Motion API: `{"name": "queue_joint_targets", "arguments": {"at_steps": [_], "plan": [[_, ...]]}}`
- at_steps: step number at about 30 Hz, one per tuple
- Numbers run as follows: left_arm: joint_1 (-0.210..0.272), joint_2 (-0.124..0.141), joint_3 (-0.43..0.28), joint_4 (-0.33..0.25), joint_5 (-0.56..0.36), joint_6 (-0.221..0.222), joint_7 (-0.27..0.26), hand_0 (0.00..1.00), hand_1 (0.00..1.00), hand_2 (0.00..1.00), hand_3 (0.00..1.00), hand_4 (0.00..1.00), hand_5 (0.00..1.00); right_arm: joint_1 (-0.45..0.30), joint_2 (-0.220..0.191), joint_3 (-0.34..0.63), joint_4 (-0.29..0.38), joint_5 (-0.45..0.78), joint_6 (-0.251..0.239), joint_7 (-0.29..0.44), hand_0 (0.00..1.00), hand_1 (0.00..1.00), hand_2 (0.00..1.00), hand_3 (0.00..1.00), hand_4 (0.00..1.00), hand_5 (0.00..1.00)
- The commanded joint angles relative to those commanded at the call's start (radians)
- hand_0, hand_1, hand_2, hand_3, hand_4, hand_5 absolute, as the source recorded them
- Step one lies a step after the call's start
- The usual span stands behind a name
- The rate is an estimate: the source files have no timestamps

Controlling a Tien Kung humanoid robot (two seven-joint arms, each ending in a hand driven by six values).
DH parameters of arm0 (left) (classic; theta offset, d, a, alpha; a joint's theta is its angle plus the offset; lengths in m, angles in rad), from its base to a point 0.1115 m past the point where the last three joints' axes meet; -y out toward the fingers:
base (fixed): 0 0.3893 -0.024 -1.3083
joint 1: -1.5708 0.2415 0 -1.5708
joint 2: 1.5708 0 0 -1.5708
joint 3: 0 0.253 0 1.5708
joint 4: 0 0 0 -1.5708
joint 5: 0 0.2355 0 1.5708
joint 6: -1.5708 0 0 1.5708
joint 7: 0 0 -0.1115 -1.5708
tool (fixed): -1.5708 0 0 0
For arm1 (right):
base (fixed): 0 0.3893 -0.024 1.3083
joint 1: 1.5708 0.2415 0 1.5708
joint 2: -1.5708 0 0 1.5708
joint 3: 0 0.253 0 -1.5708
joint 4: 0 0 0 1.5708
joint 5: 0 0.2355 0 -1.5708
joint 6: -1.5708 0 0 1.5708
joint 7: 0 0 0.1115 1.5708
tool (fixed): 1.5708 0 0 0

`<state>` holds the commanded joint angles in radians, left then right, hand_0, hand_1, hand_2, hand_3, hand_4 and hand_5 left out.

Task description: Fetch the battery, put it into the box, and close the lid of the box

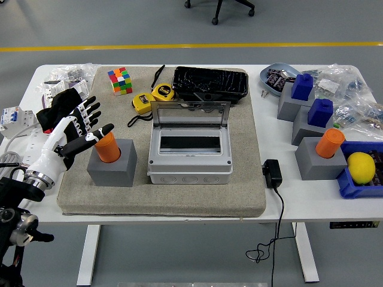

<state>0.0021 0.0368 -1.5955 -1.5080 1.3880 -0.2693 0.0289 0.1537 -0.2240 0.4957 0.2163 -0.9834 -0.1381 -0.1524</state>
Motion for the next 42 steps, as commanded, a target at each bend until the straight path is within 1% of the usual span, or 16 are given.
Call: {"name": "queue_joint_targets", "arguments": {"at_steps": [3, 7, 12, 13, 18, 19, 25, 27, 28, 30, 33, 34, 36, 37, 42], "plan": [[0.005, 0.005, 0.011, -0.013, 0.010, -0.005, 0.004, 0.998, 0.998, 0.998, 0.998, 0.998, 0.221, 0.000, -0.001, 0.000, 0.000, 0.000, 0.000, 0.001, 0.706, 0.652, 0.675, 0.733, 0.998, 0.953], [0.004, 0.011, 0.035, -0.024, 0.062, -0.009, 0.011, 0.998, 0.998, 0.998, 0.998, 0.998, 0.214, 0.002, -0.002, -0.002, 0.001, 0.000, 0.001, 0.002, 0.706, 0.652, 0.674, 0.733, 0.998, 0.955], [0.006, 0.013, 0.049, -0.027, 0.077, 0.005, 0.008, 0.998, 0.998, 0.998, 0.998, 0.998, 0.214, 0.002, -0.003, 0.001, 0.003, -0.003, 0.002, 0.004, 0.706, 0.652, 0.674, 0.733, 0.998, 0.955], [0.006, 0.013, 0.051, -0.026, 0.075, 0.009, 0.006, 0.998, 0.998, 0.998, 0.998, 0.998, 0.052, 0.001, -0.003, 0.001, 0.003, -0.003, 0.002, 0.004, 0.706, 0.652, 0.674, 0.732, 0.998, 0.955], [0.003, 0.011, 0.053, 0.002, 0.062, 0.029, 0.003, 0.998, 0.998, 0.998, 0.998, 0.998, 0.052, -0.001, -0.002, 0.000, 0.001, -0.002, 0.002, 0.003, 0.706, 0.652, 0.674, 0.732, 0.998, 0.955], [0.003, 0.010, 0.053, 0.006, 0.061, 0.034, 0.003, 0.998, 0.998, 0.998, 0.998, 0.998, 0.002, -0.001, -0.002, 0.003, 0.002, -0.003, 0.002, 0.003, 0.706, 0.651, 0.675, 0.732, 0.998, 0.955], [0.004, 0.011, 0.063, 0.018, 0.065, 0.056, -0.002, 0.998, 0.998, 0.998, 0.998, 0.998, 0.002, -0.001, -0.003, 0.008, 0.001, -0.003, 0.002, 0.004, 0.705, 0.651, 0.675, 0.732, 0.998, 0.955], [0.004, 0.011, 0.066, 0.018, 0.064, 0.072, -0.007, 0.998, 0.998, 0.998, 0.998, 0.998, 0.002, -0.002, -0.002, 0.010, 0.001, -0.003, 0.002, 0.004, 0.705, 0.651, 0.675, 0.732, 0.998, 0.955], [0.004, 0.012, 0.072, 0.020, 0.058, 0.089, -0.013, 0.998, 0.998, 0.998, 0.998, 0.998, 0.002, -0.002, -0.002, 0.010, 0.000, -0.002, 0.002, 0.004, 0.705, 0.651, 0.675, 0.732, 0.998, 0.955], [0.005, 0.016, 0.088, 0.024, 0.041, 0.140, -0.032, 0.998, 0.998, 0.998, 0.998, 0.998, 0.002, -0.002, -0.002, 0.012, 0.001, 0.000, 0.001, 0.003, 0.705, 0.651, 0.675, 0.732, 0.998, 0.955], [0.007, 0.016, 0.108, 0.029, 0.010, 0.201, -0.058, 0.998, 0.998, 0.998, 0.990, 0.998, 0.002, -0.001, -0.001, 0.018, 0.002, -0.003, 0.000, 0.003, 0.705, 0.651, 0.674, 0.732, 0.998, 0.951], [0.008, 0.015, 0.112, 0.030, 0.000, 0.214, -0.064, 0.998, 0.998, 0.998, 0.990, 0.998, 0.002, 0.000, -0.001, 0.019, 0.002, -0.004, 0.001, 0.003, 0.705, 0.651, 0.674, 0.732, 0.998, 0.951], [0.007, 0.016, 0.123, 0.031, -0.011, 0.231, -0.071, 0.998, 0.998, 0.998, 0.990, 0.998, 0.002, 0.000, 0.000, 0.020, 0.002, -0.005, 0.001, 0.002, 0.705, 0.651, 0.674, 0.732, 0.998, 0.951], [0.006, 0.016, 0.126, 0.032, -0.012, 0.234, -0.072, 0.947, 0.994, 0.986, 0.945, 0.998, 0.002, 0.001, 0.000, 0.020, 0.002, -0.005, 0.001, 0.002, 0.708, 0.651, 0.673, 0.731, 0.998, 0.952], [0.006, 0.017, 0.145, 0.039, -0.019, 0.241, -0.076, 0.947, 0.994, 0.986, 0.945, 0.998, 0.002, 0.001, 0.000, 0.023, 0.001, -0.004, 0.000, 0.003, 0.708, 0.651, 0.673, 0.731, 0.998, 0.952]]}}
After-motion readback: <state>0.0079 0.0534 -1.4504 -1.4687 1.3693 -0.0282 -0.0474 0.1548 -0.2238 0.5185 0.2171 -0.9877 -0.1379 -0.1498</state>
